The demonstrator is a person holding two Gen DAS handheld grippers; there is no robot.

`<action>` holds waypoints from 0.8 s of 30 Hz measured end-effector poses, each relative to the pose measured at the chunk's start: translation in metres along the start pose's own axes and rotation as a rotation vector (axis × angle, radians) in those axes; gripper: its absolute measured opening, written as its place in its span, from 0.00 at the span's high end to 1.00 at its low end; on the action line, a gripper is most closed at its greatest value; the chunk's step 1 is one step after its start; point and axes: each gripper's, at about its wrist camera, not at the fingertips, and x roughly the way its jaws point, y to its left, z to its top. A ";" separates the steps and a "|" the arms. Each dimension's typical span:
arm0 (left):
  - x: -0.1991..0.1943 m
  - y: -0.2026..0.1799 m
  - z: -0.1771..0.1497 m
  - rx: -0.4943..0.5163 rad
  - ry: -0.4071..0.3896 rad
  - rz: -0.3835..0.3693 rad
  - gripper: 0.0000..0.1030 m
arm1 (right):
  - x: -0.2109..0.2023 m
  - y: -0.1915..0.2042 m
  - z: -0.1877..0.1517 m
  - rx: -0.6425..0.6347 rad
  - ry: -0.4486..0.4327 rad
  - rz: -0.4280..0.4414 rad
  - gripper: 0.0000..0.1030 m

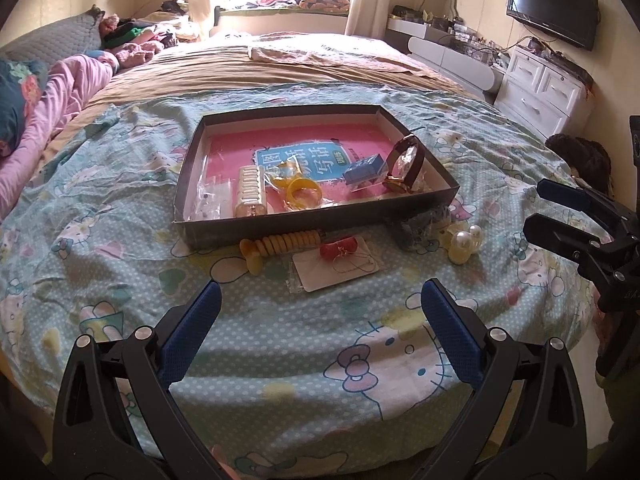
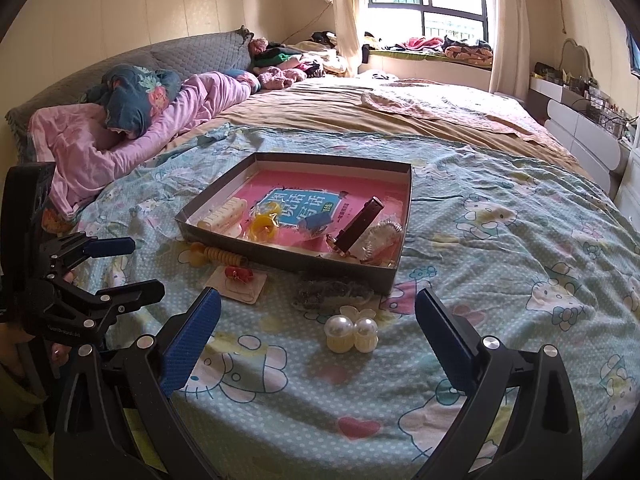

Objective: Organize jewelry
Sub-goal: 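Withdraw both tools from the box toward the pearl earrings and red earring card, then grasp the pearl earrings with the right tool while the left tool grasps the red bead earring card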

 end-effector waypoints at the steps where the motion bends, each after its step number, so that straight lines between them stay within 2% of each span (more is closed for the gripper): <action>1: 0.002 0.000 -0.001 0.000 0.007 -0.002 0.09 | 0.000 0.000 -0.001 0.000 0.004 0.000 0.06; 12: 0.021 0.001 -0.009 -0.026 0.069 -0.010 0.09 | 0.013 -0.004 -0.016 0.017 0.058 -0.004 0.06; 24: 0.036 0.004 -0.007 -0.049 0.097 -0.010 0.09 | 0.035 -0.015 -0.028 0.056 0.113 -0.015 0.06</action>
